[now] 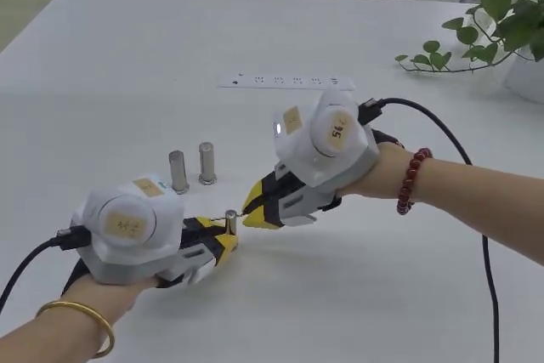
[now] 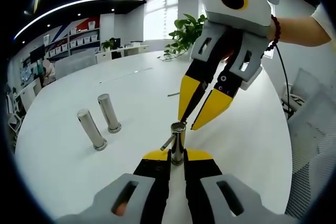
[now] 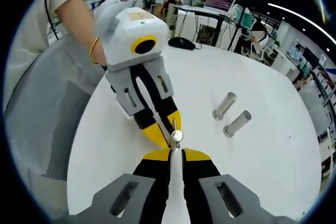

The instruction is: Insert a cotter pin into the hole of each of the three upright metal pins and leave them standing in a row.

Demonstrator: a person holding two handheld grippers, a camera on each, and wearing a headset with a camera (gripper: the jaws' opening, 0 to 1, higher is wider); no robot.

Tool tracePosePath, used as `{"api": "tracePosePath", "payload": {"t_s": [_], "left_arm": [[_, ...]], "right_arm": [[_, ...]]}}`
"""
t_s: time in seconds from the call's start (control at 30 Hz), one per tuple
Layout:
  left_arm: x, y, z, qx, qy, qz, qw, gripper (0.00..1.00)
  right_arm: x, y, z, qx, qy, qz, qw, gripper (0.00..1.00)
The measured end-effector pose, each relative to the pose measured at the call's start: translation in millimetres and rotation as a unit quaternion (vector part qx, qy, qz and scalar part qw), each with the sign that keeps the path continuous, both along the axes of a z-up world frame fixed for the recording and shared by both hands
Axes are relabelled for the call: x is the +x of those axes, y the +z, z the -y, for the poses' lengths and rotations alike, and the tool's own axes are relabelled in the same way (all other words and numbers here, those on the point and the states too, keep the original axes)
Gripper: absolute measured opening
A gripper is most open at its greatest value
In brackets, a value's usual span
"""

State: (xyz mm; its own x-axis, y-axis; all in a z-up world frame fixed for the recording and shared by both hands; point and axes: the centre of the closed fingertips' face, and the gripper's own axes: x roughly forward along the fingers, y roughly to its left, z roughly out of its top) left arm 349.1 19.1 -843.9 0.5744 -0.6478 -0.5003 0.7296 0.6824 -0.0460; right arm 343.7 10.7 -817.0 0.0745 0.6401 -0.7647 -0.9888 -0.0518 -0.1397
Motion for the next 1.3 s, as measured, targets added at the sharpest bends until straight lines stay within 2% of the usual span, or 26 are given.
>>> {"api": "tracePosePath", "payload": {"t_s": [0.17, 0.43, 0.6, 0.97, 1.3], "left_arm": [[-1.0, -2.7, -2.7, 0.004, 0.002, -0.004, 1.0000, 0.11], [-2.8, -0.1, -6.4, -0.007, 0.002, -0.011, 0.9999, 0.22], [-7.2, 4.7, -8.8, -0.014, 0.000, -0.010, 0.9999, 0.30], [-12.0, 17.9, -16.3, -0.039, -0.002, 0.000, 0.9992, 0.44], [-16.1, 23.1, -16.5, -0.046, -0.005, 0.002, 0.9989, 0.51]], "right_arm": [[0.2, 0.7, -0.4, 0.009, -0.015, -0.010, 0.9998, 0.12], [-0.2, 5.7, -6.6, 0.039, -0.039, -0.037, 0.9978, 0.17], [-1.6, 9.9, -13.0, 0.055, -0.043, -0.046, 0.9965, 0.17], [-2.1, 6.0, -20.5, 0.053, -0.037, -0.050, 0.9966, 0.16], [-1.7, 2.8, -19.9, 0.047, -0.031, -0.046, 0.9974, 0.12]]}}
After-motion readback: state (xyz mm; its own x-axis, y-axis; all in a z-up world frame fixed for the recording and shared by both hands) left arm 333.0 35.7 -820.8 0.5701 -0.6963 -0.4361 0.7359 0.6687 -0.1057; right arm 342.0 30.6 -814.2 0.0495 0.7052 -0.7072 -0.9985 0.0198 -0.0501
